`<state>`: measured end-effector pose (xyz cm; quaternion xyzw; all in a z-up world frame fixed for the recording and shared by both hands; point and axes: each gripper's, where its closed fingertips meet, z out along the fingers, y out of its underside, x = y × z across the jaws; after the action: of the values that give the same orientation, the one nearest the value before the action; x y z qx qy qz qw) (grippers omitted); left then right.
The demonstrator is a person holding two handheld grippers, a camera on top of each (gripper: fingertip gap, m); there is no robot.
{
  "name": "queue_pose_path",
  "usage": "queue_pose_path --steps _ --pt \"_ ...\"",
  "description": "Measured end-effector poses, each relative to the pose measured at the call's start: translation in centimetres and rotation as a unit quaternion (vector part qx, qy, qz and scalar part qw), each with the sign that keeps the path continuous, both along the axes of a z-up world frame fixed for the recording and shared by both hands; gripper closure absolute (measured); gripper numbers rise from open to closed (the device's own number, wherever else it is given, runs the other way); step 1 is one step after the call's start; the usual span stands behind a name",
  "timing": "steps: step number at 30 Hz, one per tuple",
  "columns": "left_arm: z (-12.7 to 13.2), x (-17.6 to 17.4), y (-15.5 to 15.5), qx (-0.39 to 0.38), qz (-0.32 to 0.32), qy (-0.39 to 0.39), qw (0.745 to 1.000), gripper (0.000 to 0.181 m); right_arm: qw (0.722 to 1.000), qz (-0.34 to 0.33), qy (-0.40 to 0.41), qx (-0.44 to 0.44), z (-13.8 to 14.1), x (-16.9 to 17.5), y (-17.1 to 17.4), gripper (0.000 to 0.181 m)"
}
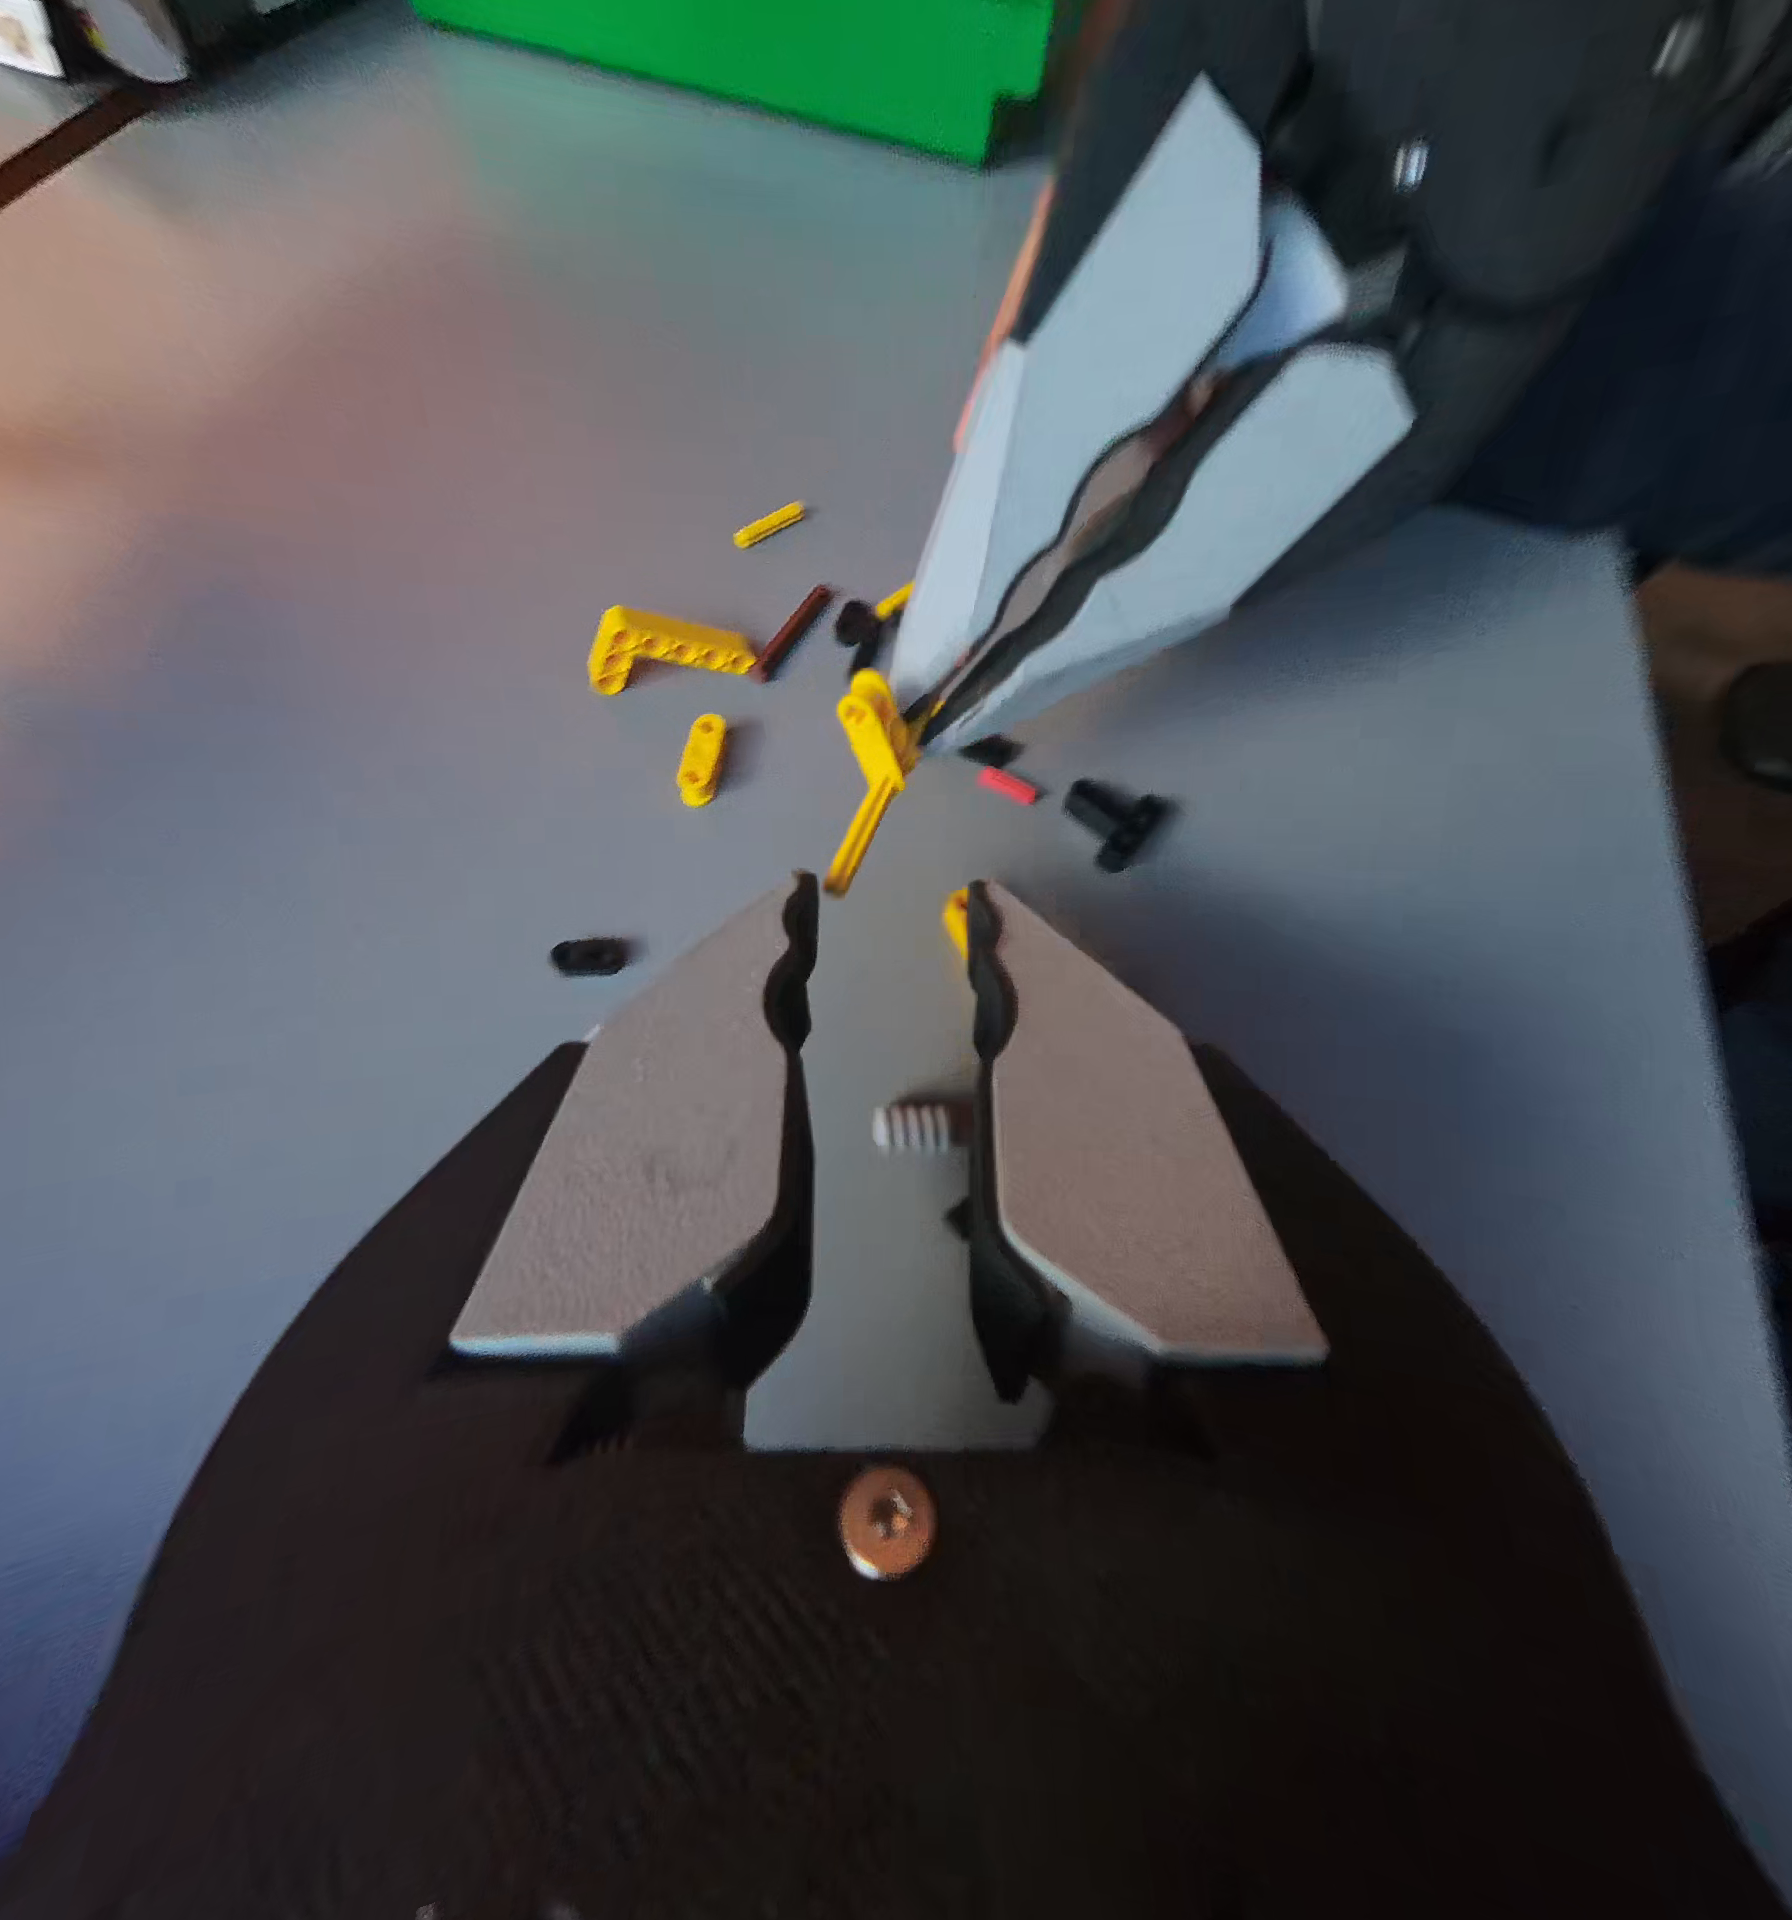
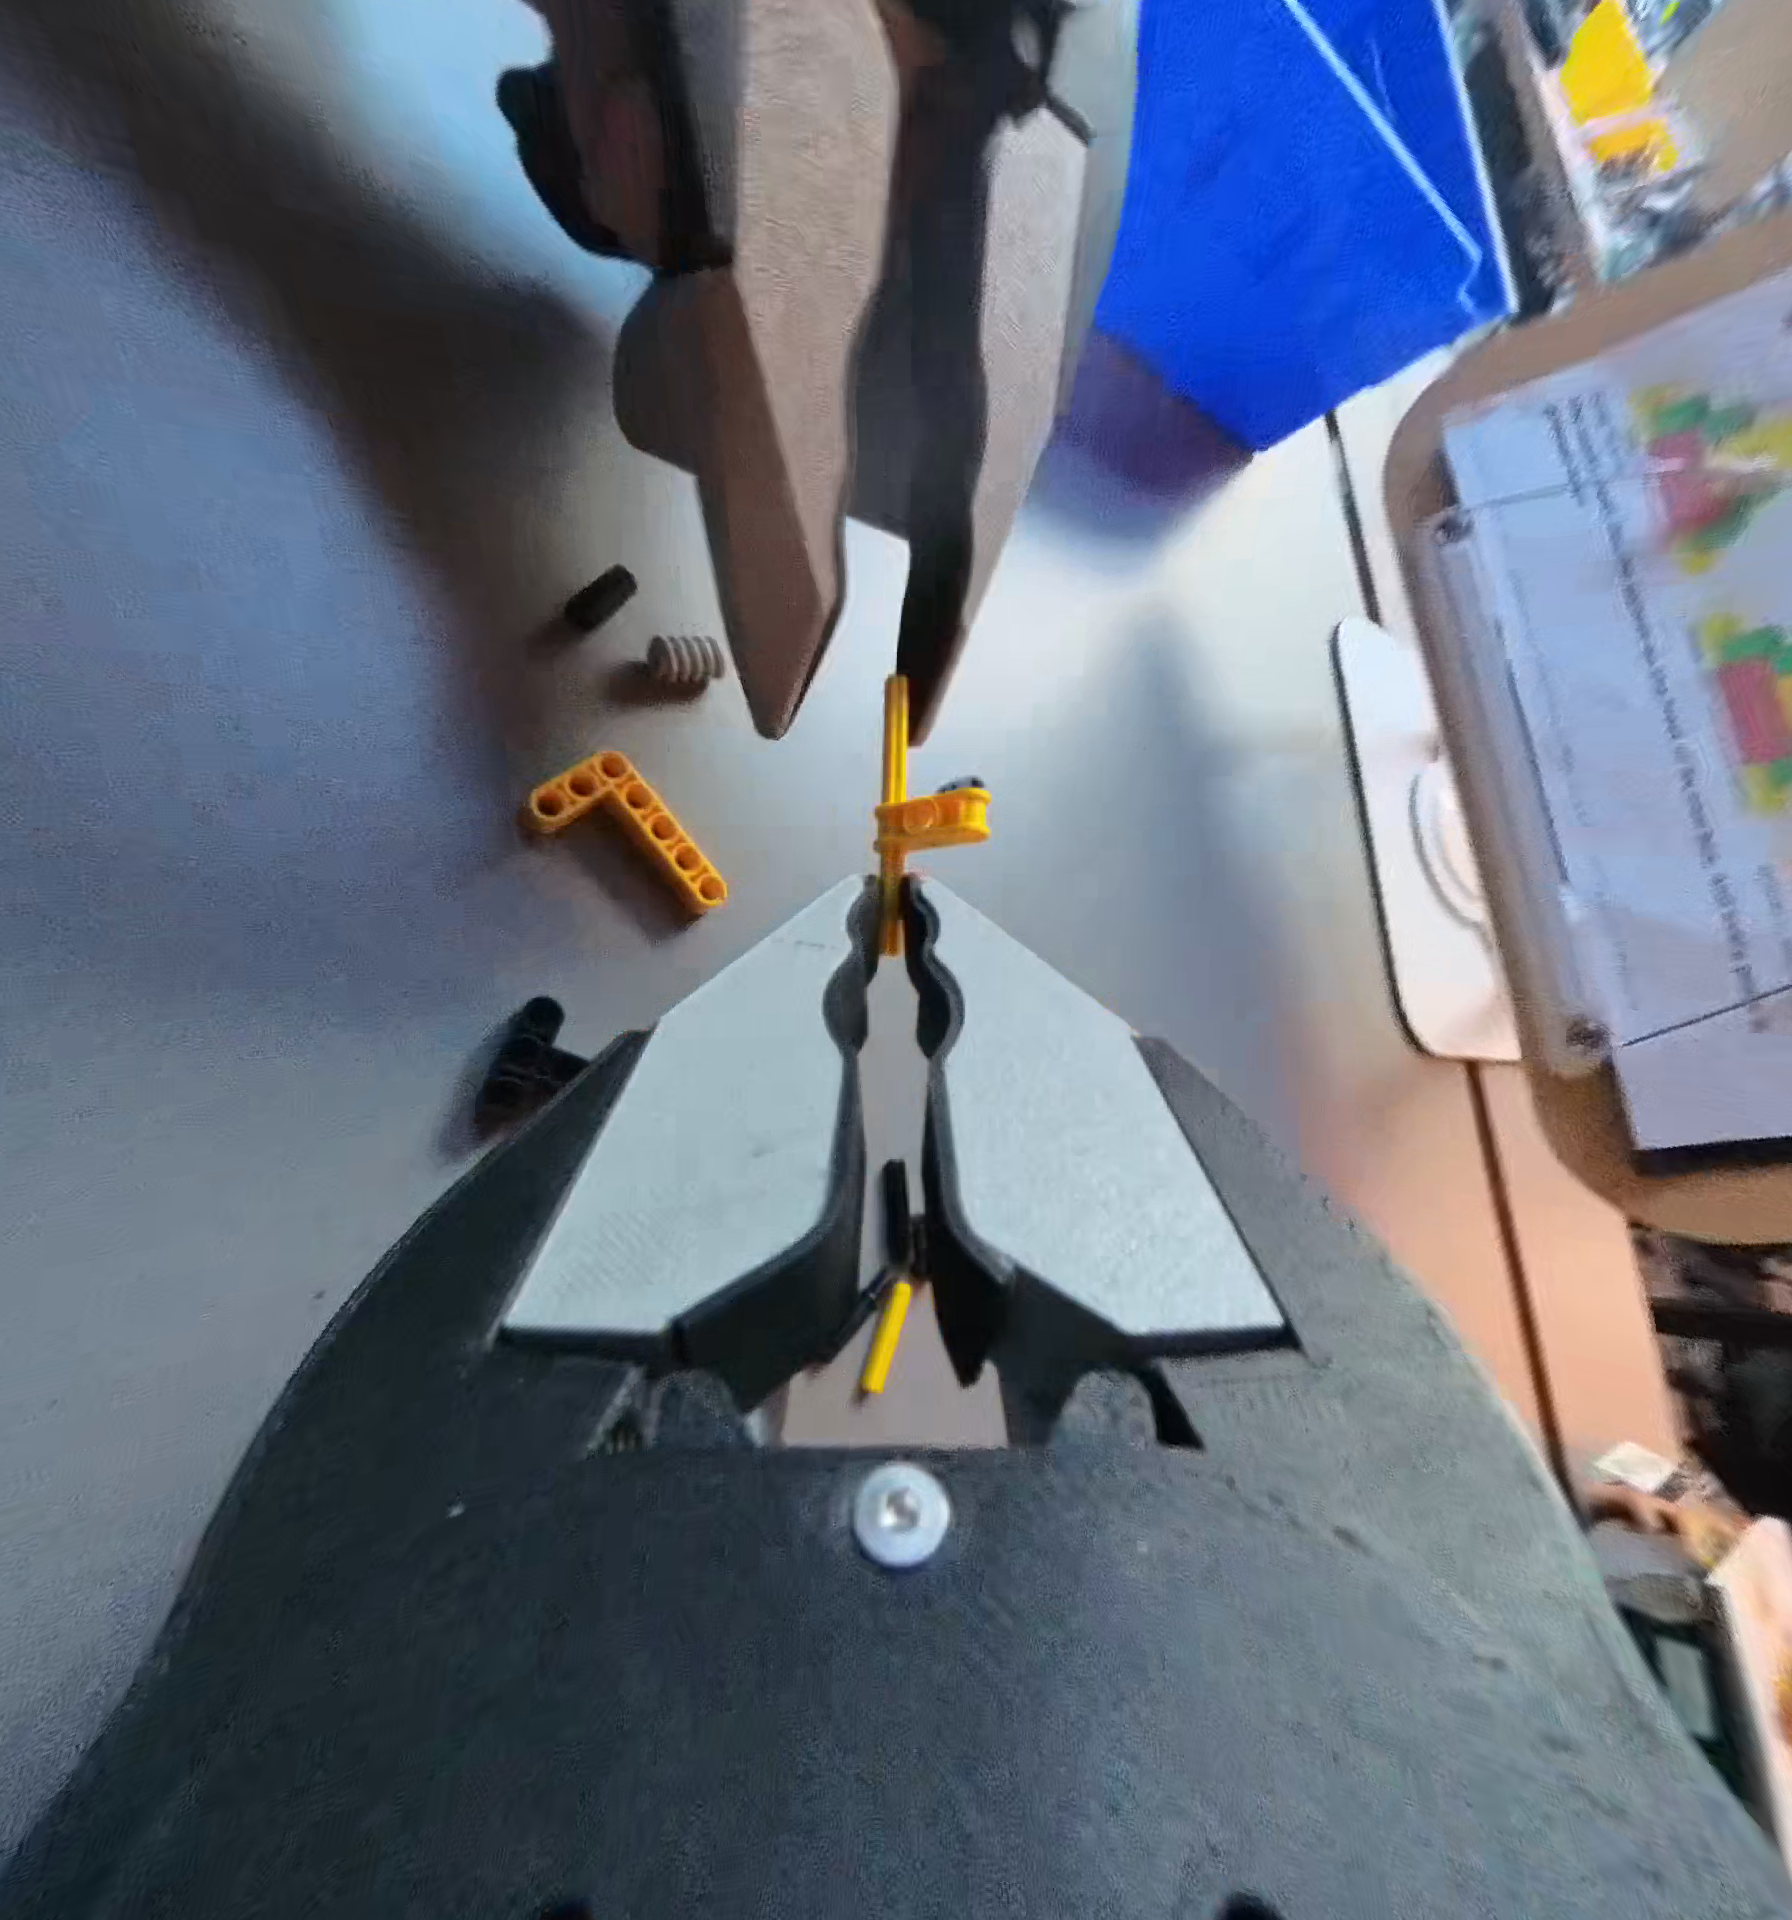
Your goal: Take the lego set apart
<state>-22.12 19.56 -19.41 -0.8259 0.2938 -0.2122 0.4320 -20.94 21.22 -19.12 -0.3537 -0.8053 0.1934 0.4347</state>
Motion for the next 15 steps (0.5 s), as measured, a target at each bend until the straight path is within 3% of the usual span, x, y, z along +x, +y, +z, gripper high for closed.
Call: queue_pose_path --steps 4,8,15 --pt "0.9 1.2 -0.7 -0.024 -0.036 -0.074 0.996 0.151 0.997 0.04 0.02 0.062 -0.1 0.1 -2.0 0.181" --pt "1.2 1.6 -0.9 -0.001 -0.048 -0.063 0.997 0.175 0.993 0.042 0.04 0.104 0.3 0.0 -2.4 0.18" --pt "1.6 2.3 -0.9 0.003 -0.055 -0.087 0.995 0.176 0.991 0.043 0.048 0.113 0.4 0.0 -2.6 0.18"
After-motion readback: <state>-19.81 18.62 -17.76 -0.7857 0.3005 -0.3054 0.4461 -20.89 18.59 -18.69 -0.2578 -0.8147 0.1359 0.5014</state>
